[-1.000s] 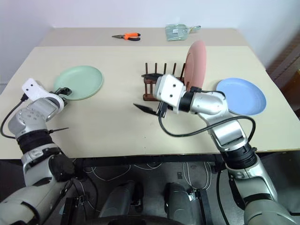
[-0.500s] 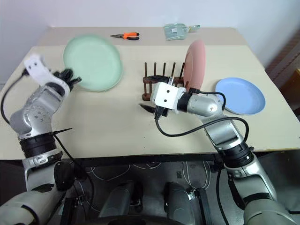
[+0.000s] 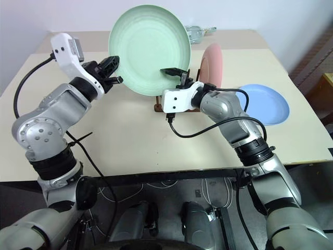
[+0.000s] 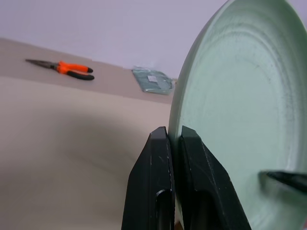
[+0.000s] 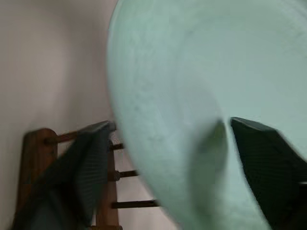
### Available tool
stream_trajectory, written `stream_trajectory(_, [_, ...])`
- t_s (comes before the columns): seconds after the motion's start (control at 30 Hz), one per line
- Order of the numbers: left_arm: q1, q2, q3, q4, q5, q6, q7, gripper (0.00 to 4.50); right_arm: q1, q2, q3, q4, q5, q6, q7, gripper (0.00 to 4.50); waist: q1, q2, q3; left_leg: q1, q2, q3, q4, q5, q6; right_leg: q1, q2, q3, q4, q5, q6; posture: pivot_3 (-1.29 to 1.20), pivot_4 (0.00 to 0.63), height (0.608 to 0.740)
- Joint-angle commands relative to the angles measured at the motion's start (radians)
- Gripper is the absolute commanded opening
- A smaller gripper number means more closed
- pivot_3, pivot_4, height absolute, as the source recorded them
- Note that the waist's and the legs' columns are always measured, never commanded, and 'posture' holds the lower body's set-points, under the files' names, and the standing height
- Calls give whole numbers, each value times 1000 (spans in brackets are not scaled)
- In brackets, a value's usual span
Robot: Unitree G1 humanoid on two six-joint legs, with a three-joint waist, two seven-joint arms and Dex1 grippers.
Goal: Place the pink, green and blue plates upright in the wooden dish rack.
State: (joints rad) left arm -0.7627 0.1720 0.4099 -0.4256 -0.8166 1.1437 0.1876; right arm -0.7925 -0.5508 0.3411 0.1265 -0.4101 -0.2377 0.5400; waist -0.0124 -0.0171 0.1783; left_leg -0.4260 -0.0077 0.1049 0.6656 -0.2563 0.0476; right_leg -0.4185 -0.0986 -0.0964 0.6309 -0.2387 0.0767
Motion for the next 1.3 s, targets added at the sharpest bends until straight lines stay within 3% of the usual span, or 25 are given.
stream_trajectory(0.03, [-45,-11,31,-31,-66,11,33,0,-23,-5,-18,-1,-23,-49,-27,1748,1,0,0,0,0,0,0,0,0,0,0,0,0,0,0,0,150,740])
stream_trajectory(0.1, [-45,-6,27,-30,-74,20,45,0,-21,-3,-22,2,-31,-59,-33,873,2,0,0,0,0,0,0,0,0,0,0,0,0,0,0,0,150,740])
stream_trajectory(0.13, [-44,-16,36,-30,-90,1,44,330,-19,-5,-24,2,-42,-66,-39,237,1,0,0,0,0,0,0,0,0,1,0,0,0,0,0,0,150,740])
stream_trajectory(0.17, [-49,-28,50,-24,-96,-24,53,689,-18,-6,-25,6,-50,-73,-43,0,1,0,0,0,0,0,0,0,0,1,0,0,0,0,0,0,150,740])
stream_trajectory(0.33, [-119,-28,167,68,-26,-253,148,3030,-9,0,-52,-2,-21,-80,-46,0,-1,0,1,0,0,-1,0,0,0,1,1,0,0,0,0,0,150,740])
stream_trajectory(0.4, [-104,36,169,109,58,-320,150,3030,-5,24,-102,-38,71,-40,-29,0,-4,0,1,1,0,0,0,0,0,1,1,0,0,0,0,0,150,740])
stream_trajectory(0.5, [-8,187,56,146,201,-362,53,3030,-3,73,-202,-118,299,90,37,0,-7,1,1,1,0,0,-2,1,-1,1,2,0,0,0,0,0,150,740])
stream_trajectory(0.57, [108,288,-78,149,301,-403,-62,3030,-14,123,-308,-212,560,311,71,0,-2,1,1,1,0,0,-2,1,-1,1,3,0,0,0,0,0,150,740])
stream_trajectory(0.67, [232,353,-203,142,376,-477,-202,3030,-42,171,-444,-319,891,665,40,0,12,1,1,1,-1,-1,-2,0,-1,2,2,-1,0,0,0,0,150,740])
stream_trajectory(0.8, [397,425,-344,95,410,-545,-438,3030,-63,203,-566,-364,1178,998,-95,0,14,2,1,0,-1,-1,-2,-2,-3,0,-2,0,-1,0,-1,0,150,740])
stream_trajectory(1.0, [518,415,-364,8,299,-519,-628,3030,-66,232,-624,-339,1265,1152,-269,0,-6,4,1,-2,0,1,-4,-2,-4,-6,-4,0,2,0,-3,0,150,740])
stream_trajectory(1.3, [523,387,-353,-20,281,-483,-637,3030,-60,192,-601,-237,1246,1199,-248,0,-3,5,1,-2,0,2,-4,0,0,-6,-3,0,2,0,-3,0,150,740])
